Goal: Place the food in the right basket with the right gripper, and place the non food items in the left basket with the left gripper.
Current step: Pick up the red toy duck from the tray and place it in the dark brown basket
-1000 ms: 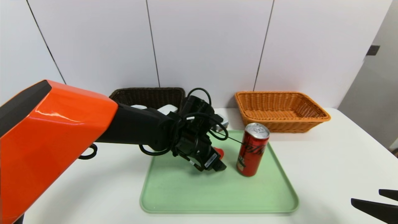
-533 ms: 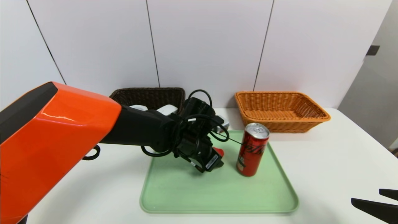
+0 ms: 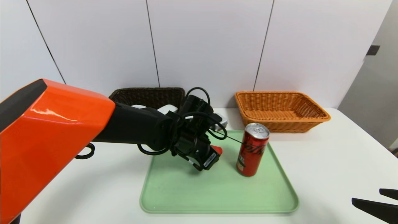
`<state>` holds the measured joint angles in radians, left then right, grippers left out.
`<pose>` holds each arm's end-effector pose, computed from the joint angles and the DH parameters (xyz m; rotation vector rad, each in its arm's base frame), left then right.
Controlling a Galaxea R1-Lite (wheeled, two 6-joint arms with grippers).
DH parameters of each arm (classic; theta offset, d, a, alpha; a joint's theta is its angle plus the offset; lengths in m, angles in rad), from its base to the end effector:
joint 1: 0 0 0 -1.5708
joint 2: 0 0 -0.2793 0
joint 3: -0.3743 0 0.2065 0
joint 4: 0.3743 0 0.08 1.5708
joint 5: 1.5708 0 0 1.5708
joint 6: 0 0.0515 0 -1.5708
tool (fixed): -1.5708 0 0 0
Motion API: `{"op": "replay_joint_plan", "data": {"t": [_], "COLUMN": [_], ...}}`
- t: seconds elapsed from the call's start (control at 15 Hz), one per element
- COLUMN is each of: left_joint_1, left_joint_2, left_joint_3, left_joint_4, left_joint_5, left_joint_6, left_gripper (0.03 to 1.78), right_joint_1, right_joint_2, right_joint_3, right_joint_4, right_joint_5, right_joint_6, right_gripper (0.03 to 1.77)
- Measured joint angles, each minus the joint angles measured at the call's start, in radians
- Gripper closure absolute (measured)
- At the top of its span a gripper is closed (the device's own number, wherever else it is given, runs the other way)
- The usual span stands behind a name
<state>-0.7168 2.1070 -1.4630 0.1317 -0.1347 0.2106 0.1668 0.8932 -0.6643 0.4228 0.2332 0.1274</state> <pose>0.3236 -0.2912 0.0933 0.4174 0.6799 -0.8884 0.1288 0.0338 0.1686 0.1430 0.6794 0.3435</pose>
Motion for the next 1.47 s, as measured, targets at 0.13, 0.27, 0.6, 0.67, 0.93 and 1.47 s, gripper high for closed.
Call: {"op": "replay_joint_plan", "data": {"t": [0.13,0.27,0.6,0.67,0.93,1.47], "left_joint_1": [0.004,0.008,0.014,0.025,0.135,0.414], "left_joint_2": [-0.031,-0.075,-0.19,-0.201,-0.212,-0.113], "left_joint_3": [0.001,-0.002,-0.051,-0.077,-0.203,-0.266], "left_joint_4": [0.0,-0.001,0.005,0.016,0.124,0.131], "left_joint_5": [0.001,0.001,0.045,0.056,0.068,0.069], "left_joint_6": [0.001,0.005,0.001,-0.011,-0.06,-0.08], "left_gripper": [1.17,1.17,1.19,1.19,1.19,1.21], "right_joint_1": [0.0,0.0,0.0,0.0,0.0,0.0], "right_joint_2": [-0.001,-0.002,-0.003,-0.003,-0.003,-0.003], "right_joint_3": [0.0,-0.001,-0.007,-0.009,-0.013,-0.007], "right_joint_4": [0.0,0.0,-0.001,-0.001,-0.002,0.0], "right_joint_5": [0.001,0.001,0.001,0.001,0.0,0.0], "right_joint_6": [-0.001,-0.001,-0.001,-0.001,-0.001,-0.001], "right_gripper": [0.1,0.1,0.1,0.1,0.1,0.1]}}
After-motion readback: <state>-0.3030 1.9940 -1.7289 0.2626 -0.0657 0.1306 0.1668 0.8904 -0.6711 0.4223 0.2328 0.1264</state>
